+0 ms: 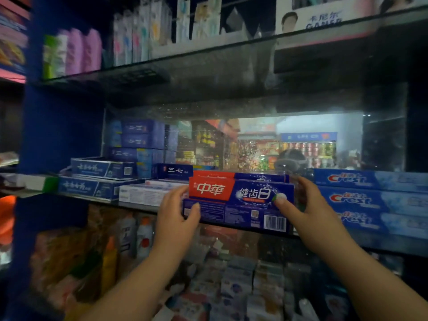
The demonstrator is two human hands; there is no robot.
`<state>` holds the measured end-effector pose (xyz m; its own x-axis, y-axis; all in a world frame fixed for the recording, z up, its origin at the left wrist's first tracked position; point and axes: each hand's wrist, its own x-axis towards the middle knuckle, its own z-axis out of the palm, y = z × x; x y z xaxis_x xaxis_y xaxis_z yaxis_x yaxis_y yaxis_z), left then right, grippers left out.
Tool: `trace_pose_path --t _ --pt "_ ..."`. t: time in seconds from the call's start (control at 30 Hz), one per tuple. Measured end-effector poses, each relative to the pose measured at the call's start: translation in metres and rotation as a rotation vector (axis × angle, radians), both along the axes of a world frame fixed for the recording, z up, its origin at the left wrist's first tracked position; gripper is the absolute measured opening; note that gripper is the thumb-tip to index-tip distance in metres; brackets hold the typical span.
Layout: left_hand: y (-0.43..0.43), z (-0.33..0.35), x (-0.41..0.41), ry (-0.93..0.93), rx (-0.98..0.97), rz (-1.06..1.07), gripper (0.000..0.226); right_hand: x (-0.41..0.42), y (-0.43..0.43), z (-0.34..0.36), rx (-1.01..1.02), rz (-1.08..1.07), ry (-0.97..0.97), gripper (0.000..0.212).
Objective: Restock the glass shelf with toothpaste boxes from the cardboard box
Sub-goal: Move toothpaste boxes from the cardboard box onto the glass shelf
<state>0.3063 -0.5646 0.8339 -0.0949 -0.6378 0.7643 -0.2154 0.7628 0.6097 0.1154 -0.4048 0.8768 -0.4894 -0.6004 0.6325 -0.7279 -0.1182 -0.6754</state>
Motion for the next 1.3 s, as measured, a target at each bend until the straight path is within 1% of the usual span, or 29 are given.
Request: trace_pose_path --t 0.07,0.17,0.2,0.27,0.33,0.4,0.53,0.67,0.7,0.8,0.83,0.87,0.9,0.93,0.97,1.03,1.1,1.17,1.23,1.3 --pt "-0.019 0.005 0.008 -0.117 0.009 0.079 0.056 0.005 -0.007 0.003 -0.007 -0.055 -0.010 0.060" --pt "-0.033 0.003 0.011 -0.309 -0.101 0.138 0.065 0.006 -0.015 0.005 0.052 -0.178 0.016 0.071" --pt "-0.035 0.000 0.011 -0.363 -0.141 0.147 0.067 0.006 -0.017 0.005 0.077 -0.194 0.009 0.068" --pt "-0.039 -0.009 0.009 -0.410 -0.190 0.145 0.069 0.003 -0.021 0.004 0.070 -0.176 -0.037 0.053" --pt "-0.043 -0.017 0.007 -0.400 -0.252 0.151 0.066 0.002 -0.023 0.004 0.032 -0.140 -0.074 0.042" --pt "-0.046 -0.020 0.005 -0.377 -0.301 0.153 0.067 0.001 -0.022 0.003 -0.013 -0.102 -0.106 0.036" --pt "-0.051 -0.021 0.004 -0.310 -0.360 0.100 0.058 -0.001 -0.019 0.001 -0.158 -0.011 -0.194 0.031" --pt "-0.053 -0.027 0.006 -0.240 -0.378 -0.012 0.058 -0.004 -0.015 -0.001 -0.230 0.036 -0.259 0.029" --pt "-0.051 -0.026 0.006 -0.235 -0.372 -0.022 0.056 -0.006 -0.016 -0.001 -0.250 0.052 -0.290 0.029" --pt "-0.048 -0.023 0.007 -0.279 -0.380 -0.026 0.035 -0.010 -0.016 -0.001 -0.296 0.093 -0.386 0.027" --pt "-0.048 -0.021 0.008 -0.292 -0.366 -0.029 0.032 -0.011 -0.016 0.000 -0.305 0.100 -0.403 0.026" --pt "-0.048 -0.021 0.010 -0.277 -0.350 -0.045 0.035 -0.011 -0.016 0.000 -0.312 0.106 -0.413 0.025" --pt "-0.049 -0.020 0.012 -0.261 -0.331 -0.062 0.045 -0.012 -0.017 0.000 -0.319 0.110 -0.420 0.025" --pt "-0.052 -0.020 0.015 -0.257 -0.353 -0.071 0.055 -0.012 -0.017 0.000 -0.327 0.111 -0.427 0.024" --pt "-0.053 -0.020 0.016 -0.277 -0.411 -0.067 0.061 -0.013 -0.017 0.000 -0.332 0.107 -0.436 0.025" --pt "-0.054 -0.021 0.020 -0.325 -0.494 -0.063 0.061 -0.014 -0.017 -0.001 -0.346 0.099 -0.462 0.027" --pt "-0.049 -0.019 0.023 -0.331 -0.481 -0.097 0.059 -0.013 -0.016 0.000 -0.373 0.122 -0.499 0.027" --pt "-0.042 -0.015 0.023 -0.308 -0.385 -0.157 0.059 -0.013 -0.015 0.001 -0.390 0.151 -0.526 0.025" --pt "-0.041 -0.010 0.023 -0.322 -0.306 -0.200 0.048 -0.013 -0.015 0.001 -0.402 0.166 -0.548 0.022" --pt "-0.042 -0.002 0.022 -0.365 -0.284 -0.219 0.039 -0.013 -0.015 0.001 -0.414 0.175 -0.569 0.019"
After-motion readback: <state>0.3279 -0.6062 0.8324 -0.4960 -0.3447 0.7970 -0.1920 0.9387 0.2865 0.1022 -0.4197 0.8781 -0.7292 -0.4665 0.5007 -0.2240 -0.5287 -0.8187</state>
